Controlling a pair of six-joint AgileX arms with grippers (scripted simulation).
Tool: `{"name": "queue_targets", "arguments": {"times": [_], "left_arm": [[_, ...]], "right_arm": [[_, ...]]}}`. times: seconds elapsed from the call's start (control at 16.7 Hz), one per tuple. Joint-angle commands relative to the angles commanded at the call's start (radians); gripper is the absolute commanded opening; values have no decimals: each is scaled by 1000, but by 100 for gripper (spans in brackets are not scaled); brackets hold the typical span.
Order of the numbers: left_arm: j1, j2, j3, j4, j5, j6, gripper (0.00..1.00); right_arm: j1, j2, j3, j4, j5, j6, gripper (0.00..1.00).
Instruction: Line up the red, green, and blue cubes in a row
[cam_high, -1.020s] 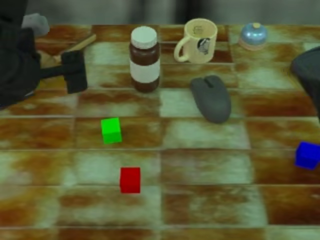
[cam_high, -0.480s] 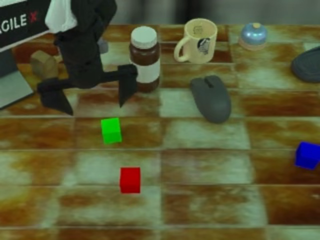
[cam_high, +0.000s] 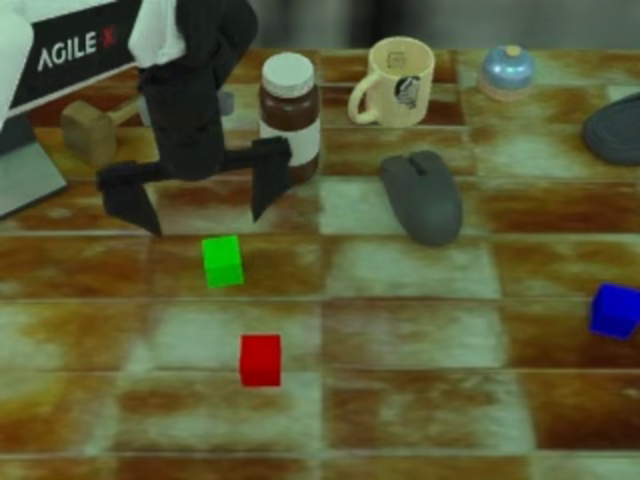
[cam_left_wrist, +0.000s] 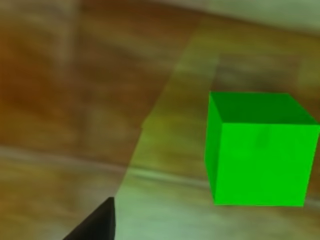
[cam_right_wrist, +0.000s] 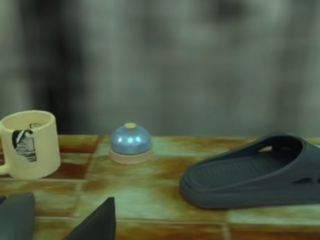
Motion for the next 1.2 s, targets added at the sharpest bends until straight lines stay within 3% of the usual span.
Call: {"name": "queue_targets", "arguments": {"times": [0.24,0.66,0.96,1.2], "left_arm": [[3,10,-8,16,0,1,100],[1,92,-147,242,1,2,100],[1,101,-161,262,1,2,100],[1,101,-161,262,1,2,70]], "right_arm": [[0,0,0,0,0,0,100],[0,0,0,0,0,0,100],[0,0,0,0,0,0,100],[0,0,0,0,0,0,100]]}}
